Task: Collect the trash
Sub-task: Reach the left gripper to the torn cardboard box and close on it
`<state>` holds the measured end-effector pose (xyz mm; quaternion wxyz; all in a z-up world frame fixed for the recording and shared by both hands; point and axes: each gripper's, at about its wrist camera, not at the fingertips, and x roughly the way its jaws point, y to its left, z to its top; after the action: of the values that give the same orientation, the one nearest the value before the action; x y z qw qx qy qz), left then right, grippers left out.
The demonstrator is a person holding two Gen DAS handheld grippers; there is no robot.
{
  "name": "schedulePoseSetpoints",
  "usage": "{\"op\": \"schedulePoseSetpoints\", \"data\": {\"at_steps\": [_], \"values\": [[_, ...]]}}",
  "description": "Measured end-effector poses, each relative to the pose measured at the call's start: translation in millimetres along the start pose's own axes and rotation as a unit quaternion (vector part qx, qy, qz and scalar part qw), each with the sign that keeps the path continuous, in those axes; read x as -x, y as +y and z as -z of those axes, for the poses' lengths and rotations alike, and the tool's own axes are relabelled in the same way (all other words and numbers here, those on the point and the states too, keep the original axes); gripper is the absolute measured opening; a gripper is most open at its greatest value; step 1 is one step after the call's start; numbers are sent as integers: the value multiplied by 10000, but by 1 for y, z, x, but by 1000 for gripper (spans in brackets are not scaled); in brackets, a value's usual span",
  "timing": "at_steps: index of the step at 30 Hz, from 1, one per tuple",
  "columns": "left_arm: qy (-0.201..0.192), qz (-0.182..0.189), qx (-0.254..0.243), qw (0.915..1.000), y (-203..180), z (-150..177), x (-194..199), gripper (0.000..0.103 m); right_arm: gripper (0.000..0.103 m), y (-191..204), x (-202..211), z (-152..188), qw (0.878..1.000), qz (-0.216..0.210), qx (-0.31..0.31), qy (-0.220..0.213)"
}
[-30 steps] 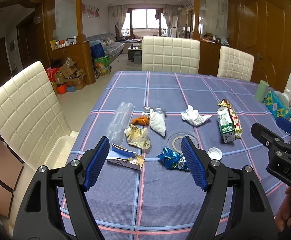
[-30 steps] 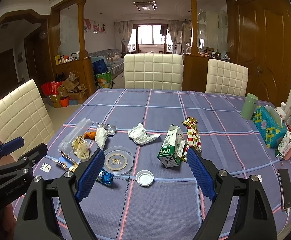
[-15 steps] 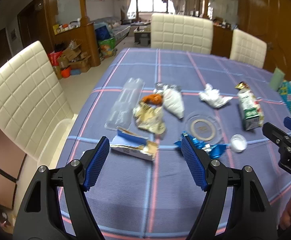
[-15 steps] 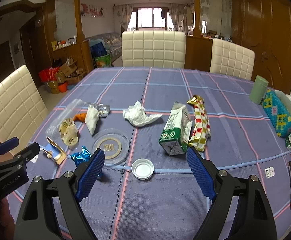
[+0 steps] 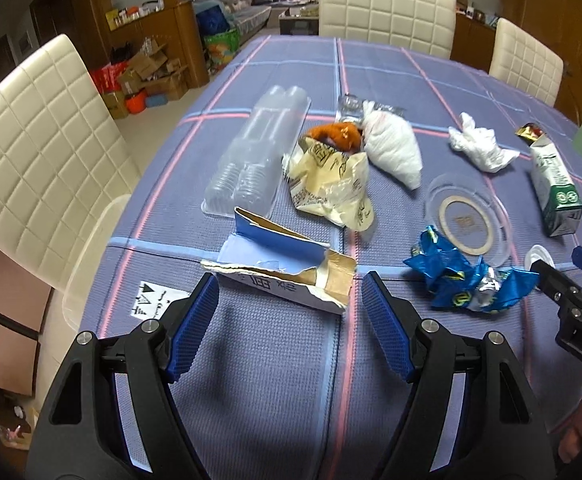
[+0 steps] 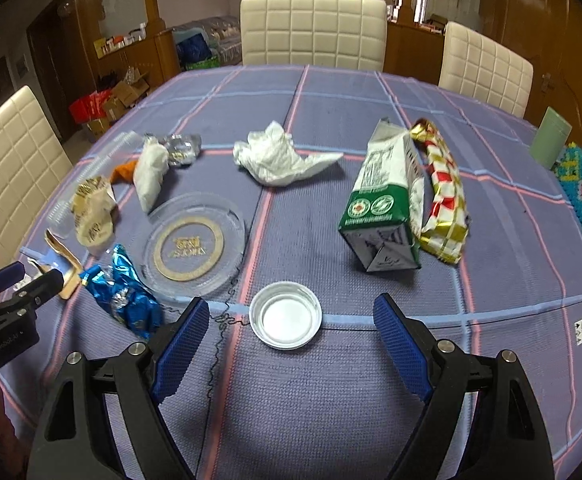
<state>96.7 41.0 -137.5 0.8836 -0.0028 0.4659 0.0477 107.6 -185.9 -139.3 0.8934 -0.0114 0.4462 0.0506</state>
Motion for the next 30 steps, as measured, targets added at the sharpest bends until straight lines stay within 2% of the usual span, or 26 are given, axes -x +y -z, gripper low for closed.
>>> {"op": "schedulePoseSetpoints", "data": {"at_steps": [11, 19, 24, 30], "values": [[165, -28, 39, 9999, 2, -3, -19, 74, 82, -2, -19, -1, 9998, 81, 4, 205], [184, 27, 103, 9998, 5, -7, -25, 73, 82, 0, -20, -2, 9999, 83, 56, 140], [151, 89, 123, 9998, 4, -6, -25, 67, 82, 0, -21, -2, 9999, 10, 36, 97], [106, 161, 86, 9998, 3, -8, -25, 53, 81, 2, -21, -2, 10000, -56, 60, 52]]}}
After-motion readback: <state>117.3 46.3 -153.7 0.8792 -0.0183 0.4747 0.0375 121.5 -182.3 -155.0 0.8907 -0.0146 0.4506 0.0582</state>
